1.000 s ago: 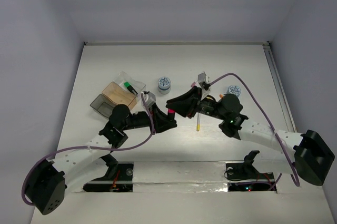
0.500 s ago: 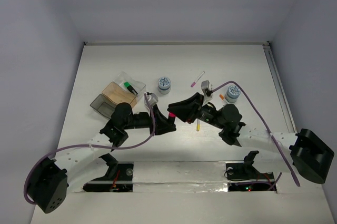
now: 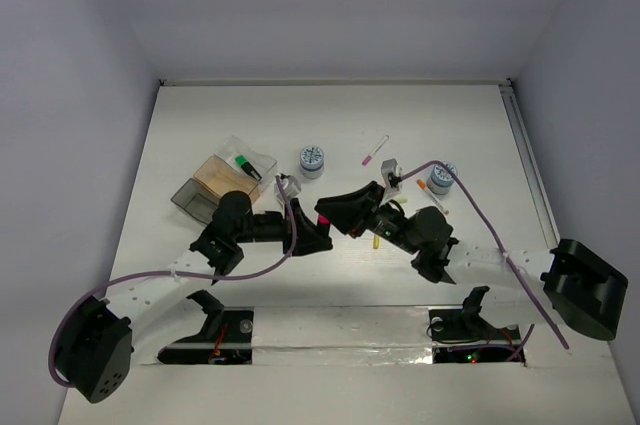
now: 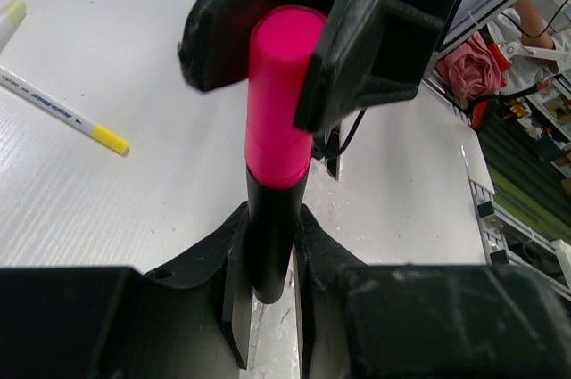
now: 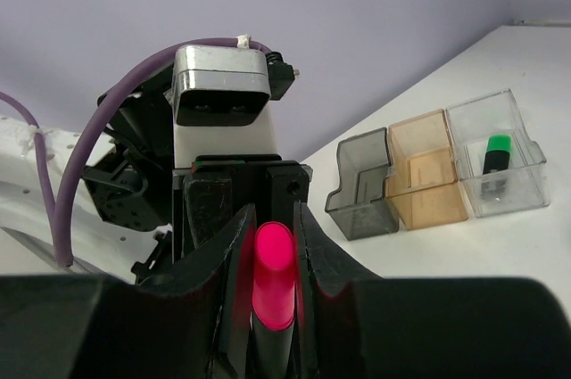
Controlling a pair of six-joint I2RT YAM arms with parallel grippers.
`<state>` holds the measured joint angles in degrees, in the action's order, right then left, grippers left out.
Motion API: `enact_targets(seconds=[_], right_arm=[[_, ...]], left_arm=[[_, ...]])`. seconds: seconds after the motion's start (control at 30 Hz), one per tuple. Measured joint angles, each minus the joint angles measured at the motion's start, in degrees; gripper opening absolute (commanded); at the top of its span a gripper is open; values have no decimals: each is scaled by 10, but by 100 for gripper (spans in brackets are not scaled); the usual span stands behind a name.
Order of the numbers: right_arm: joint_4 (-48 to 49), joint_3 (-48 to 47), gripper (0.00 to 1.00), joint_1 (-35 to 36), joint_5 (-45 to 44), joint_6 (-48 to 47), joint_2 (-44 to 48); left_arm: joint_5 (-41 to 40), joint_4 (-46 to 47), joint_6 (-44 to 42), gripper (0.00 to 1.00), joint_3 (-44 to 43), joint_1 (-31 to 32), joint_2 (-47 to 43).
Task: Sort the stationery into containers
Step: Close the pen cap on the pen, then place the pen in the storage box.
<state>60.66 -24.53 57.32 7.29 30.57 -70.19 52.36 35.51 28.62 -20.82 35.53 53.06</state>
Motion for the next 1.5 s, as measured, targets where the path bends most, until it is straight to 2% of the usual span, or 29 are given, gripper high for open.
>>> enact_targets(seconds=[0.1, 0.27, 0.43, 1.0, 1.1, 1.13, 1.23, 1.33, 1.5], right_arm=[[-5, -9, 0, 8, -9, -1, -10], [-41, 6, 0, 17, -36, 1, 34], [-11, 13, 0, 19, -47, 16, 12], [-11, 20, 0, 22, -73, 46, 16], [-18, 18, 23, 24, -85, 53, 20], [-25, 16, 39, 25, -92, 56, 24], [-75, 15, 57, 44, -107, 60, 46], [-165, 3, 72, 59, -104, 57, 76], [-325, -1, 85, 87, -109, 49, 97]], left_arm=[[0, 0, 1, 0, 0, -1, 0], [6, 2, 3, 0, -4, -1, 1], [10, 1, 9, 0, -6, -6, 7], [12, 28, 38, 0, -6, -12, 11], [12, 36, 44, 0, -6, -13, 12], [11, 42, 47, 0, -6, -14, 12], [-22, 93, 56, 0, -12, -25, 14], [-81, 151, 63, 0, -15, -36, 16], [-144, 238, 67, 0, -21, -38, 17]])
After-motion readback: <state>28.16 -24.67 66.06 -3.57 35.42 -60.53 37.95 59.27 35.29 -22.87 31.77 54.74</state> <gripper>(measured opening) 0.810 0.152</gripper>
